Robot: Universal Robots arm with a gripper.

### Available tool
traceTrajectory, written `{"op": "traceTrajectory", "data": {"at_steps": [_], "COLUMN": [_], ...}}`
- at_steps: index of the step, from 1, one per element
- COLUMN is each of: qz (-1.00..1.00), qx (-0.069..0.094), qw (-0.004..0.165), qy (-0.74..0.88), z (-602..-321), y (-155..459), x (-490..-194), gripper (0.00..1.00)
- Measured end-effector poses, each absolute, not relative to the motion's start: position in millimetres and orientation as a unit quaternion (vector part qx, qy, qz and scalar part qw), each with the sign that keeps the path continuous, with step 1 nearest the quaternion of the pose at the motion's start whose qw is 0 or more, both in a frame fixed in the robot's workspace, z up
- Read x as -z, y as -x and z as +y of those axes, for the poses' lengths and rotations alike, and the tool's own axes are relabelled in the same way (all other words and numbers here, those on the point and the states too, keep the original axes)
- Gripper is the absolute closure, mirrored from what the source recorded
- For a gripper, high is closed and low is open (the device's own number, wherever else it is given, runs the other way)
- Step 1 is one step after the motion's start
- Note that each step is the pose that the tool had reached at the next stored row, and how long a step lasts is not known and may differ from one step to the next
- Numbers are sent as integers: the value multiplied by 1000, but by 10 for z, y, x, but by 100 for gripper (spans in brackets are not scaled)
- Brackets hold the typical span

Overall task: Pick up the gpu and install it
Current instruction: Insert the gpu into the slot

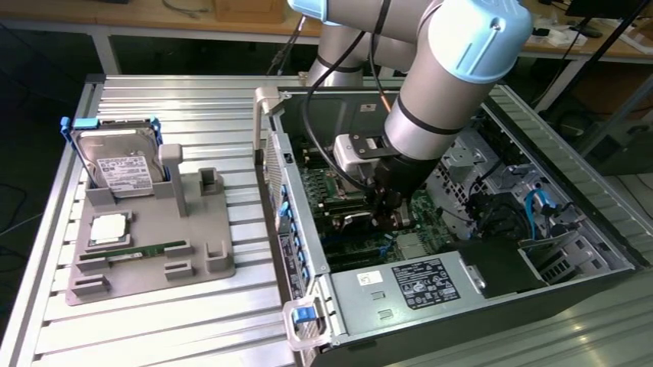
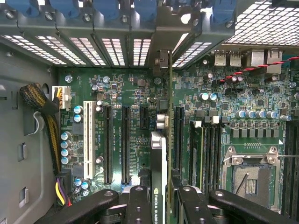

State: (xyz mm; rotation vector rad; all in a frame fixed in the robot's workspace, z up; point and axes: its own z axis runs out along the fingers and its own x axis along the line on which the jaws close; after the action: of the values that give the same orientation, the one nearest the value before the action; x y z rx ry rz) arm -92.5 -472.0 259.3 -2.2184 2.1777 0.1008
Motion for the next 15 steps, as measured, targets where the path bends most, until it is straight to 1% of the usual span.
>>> {"op": "traceTrajectory", "data": {"at_steps": [15], "qz": [700], "qx": [-32], "qw": [15], "qy": [713], "z": [-4721], "y": [926], "x": [-2549], "gripper": [73]}}
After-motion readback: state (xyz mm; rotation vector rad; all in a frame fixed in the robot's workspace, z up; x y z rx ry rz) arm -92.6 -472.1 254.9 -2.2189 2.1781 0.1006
